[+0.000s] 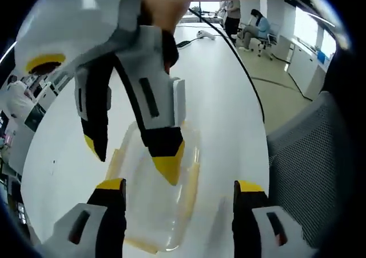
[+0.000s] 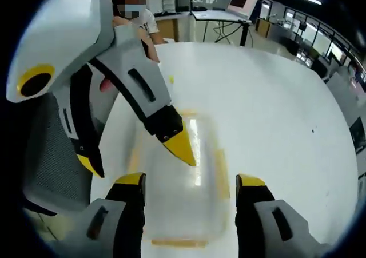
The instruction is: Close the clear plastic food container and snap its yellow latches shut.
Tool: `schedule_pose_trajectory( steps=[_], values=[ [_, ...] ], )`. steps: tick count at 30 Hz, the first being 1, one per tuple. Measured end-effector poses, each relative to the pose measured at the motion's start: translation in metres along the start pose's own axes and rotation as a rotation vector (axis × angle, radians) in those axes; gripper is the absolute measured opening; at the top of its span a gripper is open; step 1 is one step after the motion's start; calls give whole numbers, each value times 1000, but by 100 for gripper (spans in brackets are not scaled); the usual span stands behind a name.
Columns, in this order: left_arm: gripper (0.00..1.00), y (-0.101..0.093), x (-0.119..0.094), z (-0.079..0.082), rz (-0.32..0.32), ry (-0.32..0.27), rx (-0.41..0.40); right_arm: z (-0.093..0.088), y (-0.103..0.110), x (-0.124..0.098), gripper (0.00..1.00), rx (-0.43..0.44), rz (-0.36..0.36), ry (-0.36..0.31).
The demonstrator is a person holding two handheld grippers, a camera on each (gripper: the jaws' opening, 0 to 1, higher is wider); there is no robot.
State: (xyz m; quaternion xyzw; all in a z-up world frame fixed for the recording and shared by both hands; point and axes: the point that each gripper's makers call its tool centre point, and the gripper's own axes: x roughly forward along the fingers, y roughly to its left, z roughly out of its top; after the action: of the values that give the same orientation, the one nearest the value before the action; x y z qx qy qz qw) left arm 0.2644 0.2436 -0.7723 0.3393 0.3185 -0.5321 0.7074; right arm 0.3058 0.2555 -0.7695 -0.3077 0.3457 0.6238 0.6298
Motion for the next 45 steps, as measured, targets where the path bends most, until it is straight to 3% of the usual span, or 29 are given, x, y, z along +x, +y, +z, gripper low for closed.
schedule_pose_trajectory(
  steps=[2, 6, 8, 9, 15, 20, 25, 33, 42, 43, 44, 45],
  values=[
    [85, 4, -3, -6, 8, 19, -13, 2, 3, -5, 79, 46, 9, -40],
    [98, 6, -6, -13, -3, 32, -66, -6, 7, -14, 94, 57, -4, -43],
    [99, 6, -8, -15, -7, 38, -64, -14, 13, -15, 100, 49, 0, -15],
    [99, 7, -9, -16, -7, 43, -59, -23, 10, -16, 100, 15, -32, 36],
    [99, 14, -11, -20, -9, 80, -25, -36, 15, -16, 100, -75, -73, 93],
    [99, 19, -8, -30, -24, 132, 8, -46, 18, -14, 100, -48, -72, 134],
    [99, 20, -3, -36, -46, 163, 32, -52, 14, -16, 100, -85, -123, 185],
    [97, 26, 4, -48, -57, 215, 56, -58, 22, -7, 95, -124, -104, 240],
    [93, 30, 10, -55, -41, 245, 88, -64, 14, 1, 80, -167, -107, 305],
    [91, 31, 11, -55, -33, 246, 88, -63, 8, -2, 74, -173, -133, 314],
    [86, 35, 11, -55, -15, 251, 91, -60, 12, 0, 73, -127, -113, 304],
    [80, 43, 10, -55, 23, 261, 108, -59, 12, 1, 73, -149, -104, 306]
  ],
)
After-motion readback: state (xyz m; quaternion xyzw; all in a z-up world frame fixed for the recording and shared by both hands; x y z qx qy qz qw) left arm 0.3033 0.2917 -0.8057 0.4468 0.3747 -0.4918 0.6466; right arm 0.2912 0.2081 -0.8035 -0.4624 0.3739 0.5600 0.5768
